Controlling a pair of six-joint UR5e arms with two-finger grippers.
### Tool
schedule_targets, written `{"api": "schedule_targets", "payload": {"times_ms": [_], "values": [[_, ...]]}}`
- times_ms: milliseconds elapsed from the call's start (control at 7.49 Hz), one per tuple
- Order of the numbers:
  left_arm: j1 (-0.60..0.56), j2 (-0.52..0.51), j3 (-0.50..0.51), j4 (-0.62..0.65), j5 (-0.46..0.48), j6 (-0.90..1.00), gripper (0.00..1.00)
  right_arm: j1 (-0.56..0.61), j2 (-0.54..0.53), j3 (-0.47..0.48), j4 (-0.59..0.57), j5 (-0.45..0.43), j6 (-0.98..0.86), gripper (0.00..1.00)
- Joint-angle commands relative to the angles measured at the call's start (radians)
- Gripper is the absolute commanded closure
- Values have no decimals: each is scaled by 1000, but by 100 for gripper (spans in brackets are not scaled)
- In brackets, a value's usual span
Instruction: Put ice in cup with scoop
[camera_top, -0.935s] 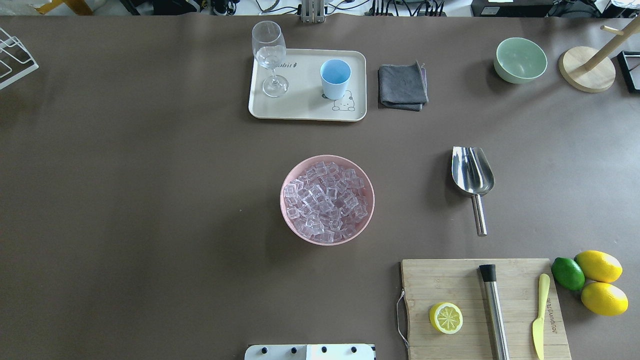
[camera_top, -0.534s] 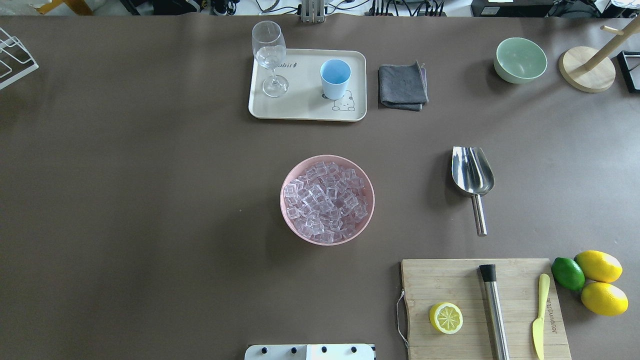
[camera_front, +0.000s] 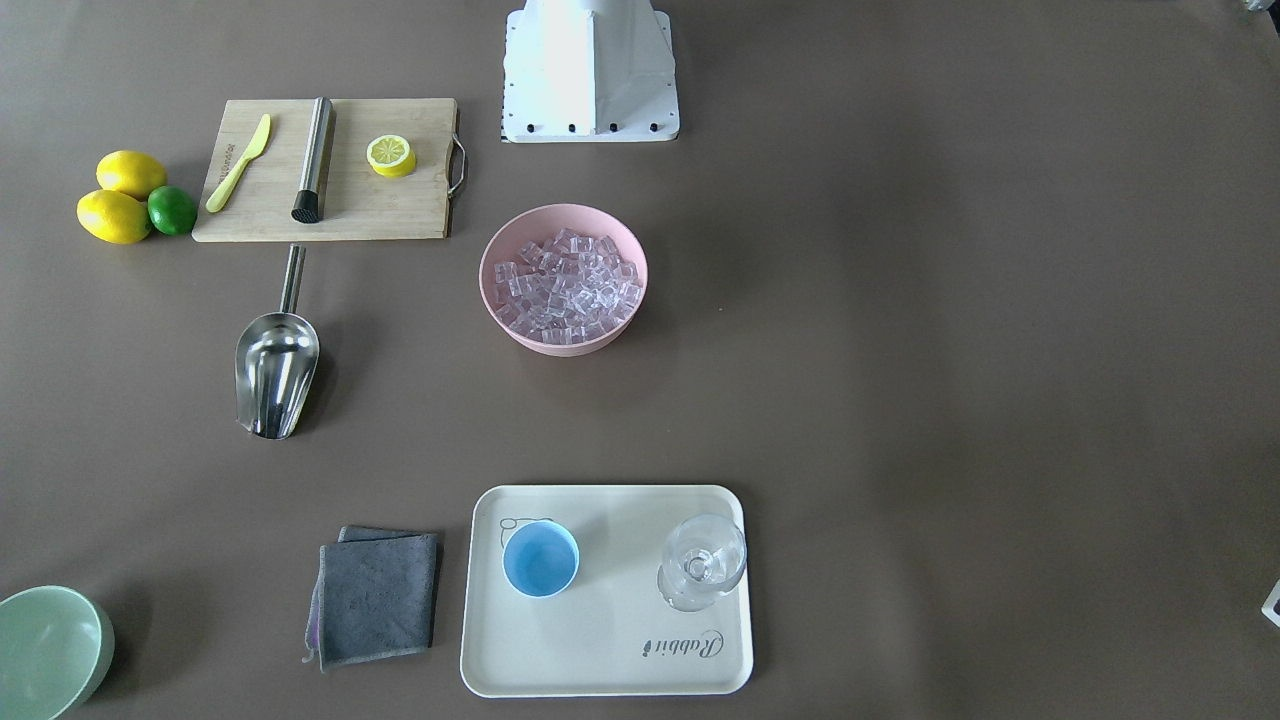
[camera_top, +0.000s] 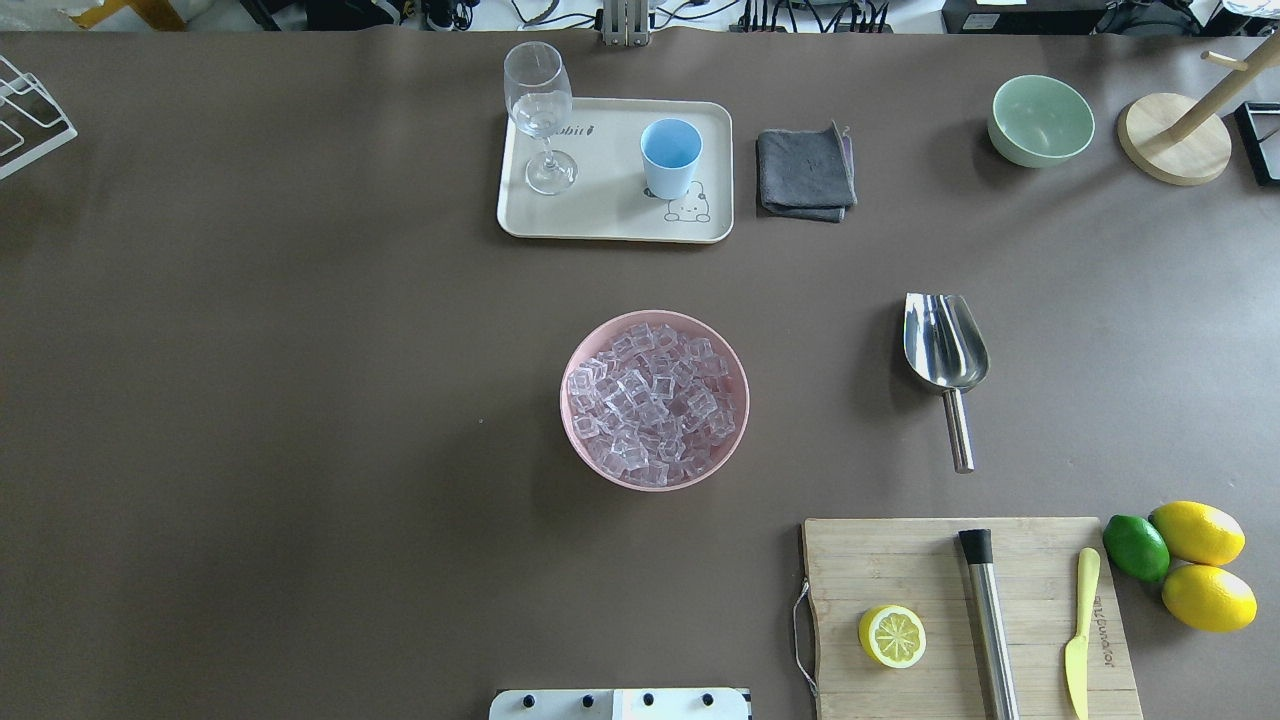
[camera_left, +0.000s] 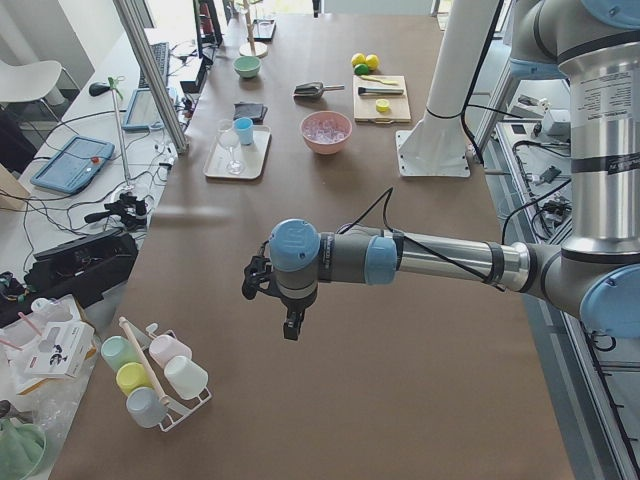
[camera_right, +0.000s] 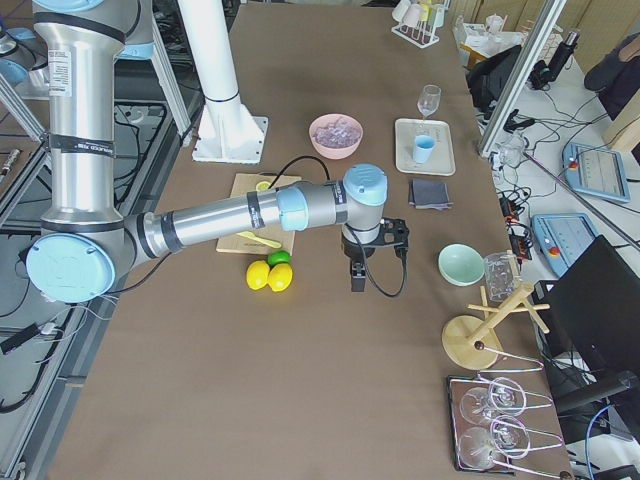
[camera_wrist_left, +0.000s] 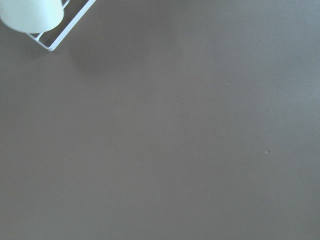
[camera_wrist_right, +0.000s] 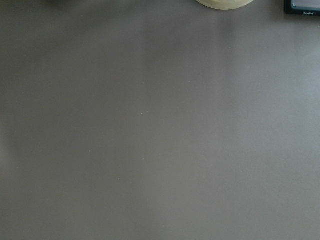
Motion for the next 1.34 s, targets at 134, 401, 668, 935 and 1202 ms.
{"api": "schedule_targets", "payload": {"times_ms": [134,401,668,935,1202], "values": [[175,-105,-9,-142,-23,-27,1,-274,86,115,0,-2,452,0],[268,-164,-7,-178,-20,-25,1,-391,152,124,-1,-31,611,0],[390,-215,-12,-287,3,-25,1,-498,189,131,0,-51,743,1],[498,-241,-55,-340,65,-25,1,-630,189,144,3,-153,814,1],[653,-283,-67,-512,217,-25,1,-680,177,68,163,-189,862,1]]}}
